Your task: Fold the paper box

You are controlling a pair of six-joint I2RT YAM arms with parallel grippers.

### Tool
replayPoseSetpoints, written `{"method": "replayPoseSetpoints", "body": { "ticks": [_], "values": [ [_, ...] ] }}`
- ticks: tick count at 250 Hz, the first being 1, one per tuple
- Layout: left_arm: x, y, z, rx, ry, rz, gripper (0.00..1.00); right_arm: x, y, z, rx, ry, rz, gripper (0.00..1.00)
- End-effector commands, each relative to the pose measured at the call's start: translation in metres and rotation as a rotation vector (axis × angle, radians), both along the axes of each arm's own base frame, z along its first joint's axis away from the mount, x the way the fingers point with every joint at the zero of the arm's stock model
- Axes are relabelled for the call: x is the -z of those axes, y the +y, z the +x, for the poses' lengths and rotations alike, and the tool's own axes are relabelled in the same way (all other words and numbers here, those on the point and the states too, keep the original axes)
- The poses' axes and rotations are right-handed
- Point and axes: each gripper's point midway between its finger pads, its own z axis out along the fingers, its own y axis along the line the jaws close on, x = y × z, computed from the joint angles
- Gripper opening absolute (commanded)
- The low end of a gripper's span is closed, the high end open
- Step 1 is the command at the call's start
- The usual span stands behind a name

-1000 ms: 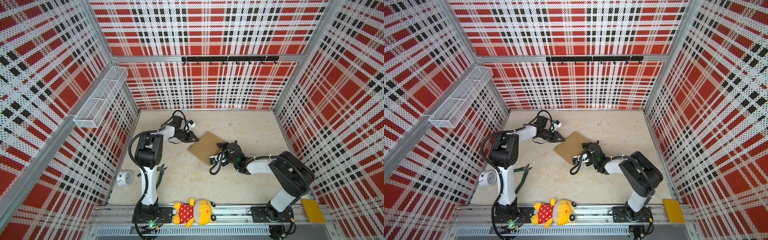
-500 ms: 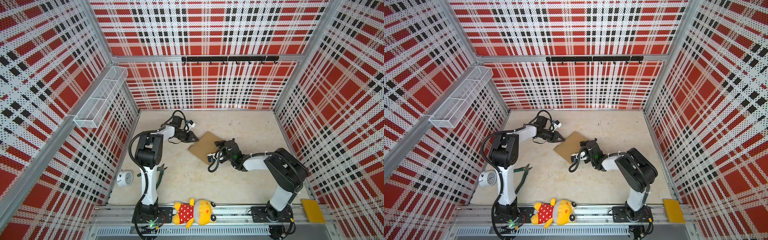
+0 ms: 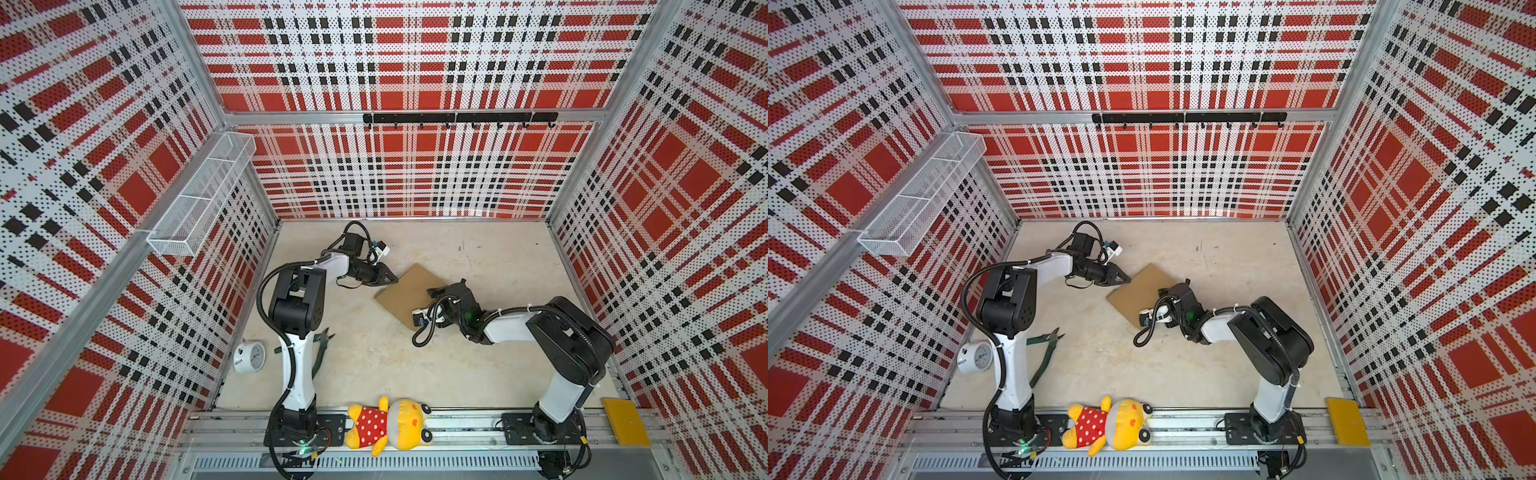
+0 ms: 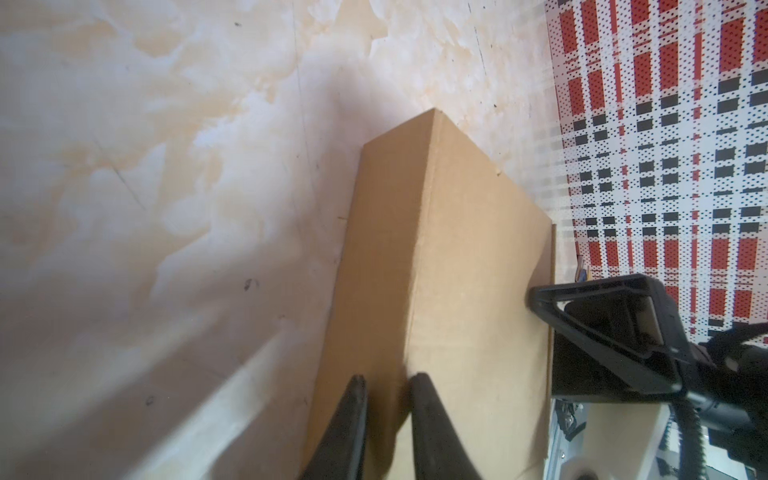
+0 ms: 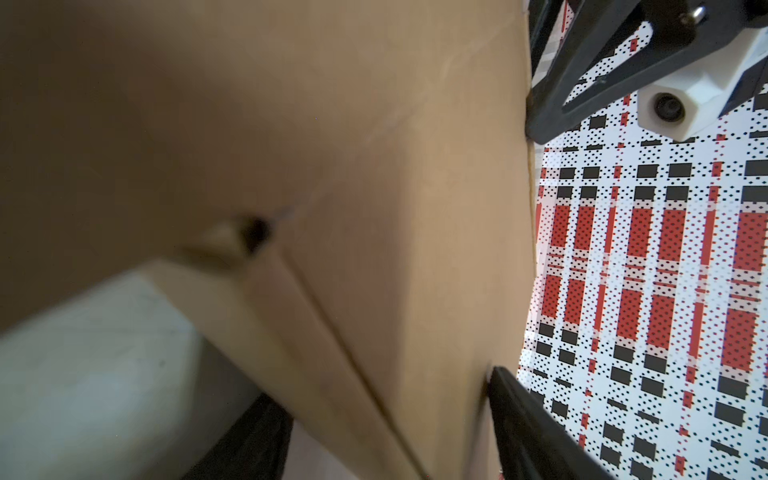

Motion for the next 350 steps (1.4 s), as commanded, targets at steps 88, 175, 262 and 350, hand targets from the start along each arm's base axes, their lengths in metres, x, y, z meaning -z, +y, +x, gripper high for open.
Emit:
{"method": "replayPoseSetpoints", "body": {
  "ticks": [88, 175, 262, 350],
  "values": [
    [-0.011, -0.016, -0.029, 0.012, 0.03, -0.054, 0.25, -0.055, 0.027, -0.011, -0.005, -0.141, 0.141, 0.7],
    [-0.019, -0.027, -0.048, 0.044, 0.014, -0.084, 0.22, -0.072, 0.034, -0.015, -0.006, -0.185, 0.169, 0.75],
    [-0.009, -0.028, -0.048, 0.034, 0.059, -0.099, 0.25, -0.097, 0.04, -0.009, 0.011, -0.249, 0.218, 0.74],
    [-0.036, -0.018, -0.033, -0.015, 0.052, -0.161, 0.31, -0.101, 0.041, -0.016, 0.016, -0.186, 0.26, 0.62]
  ]
}}
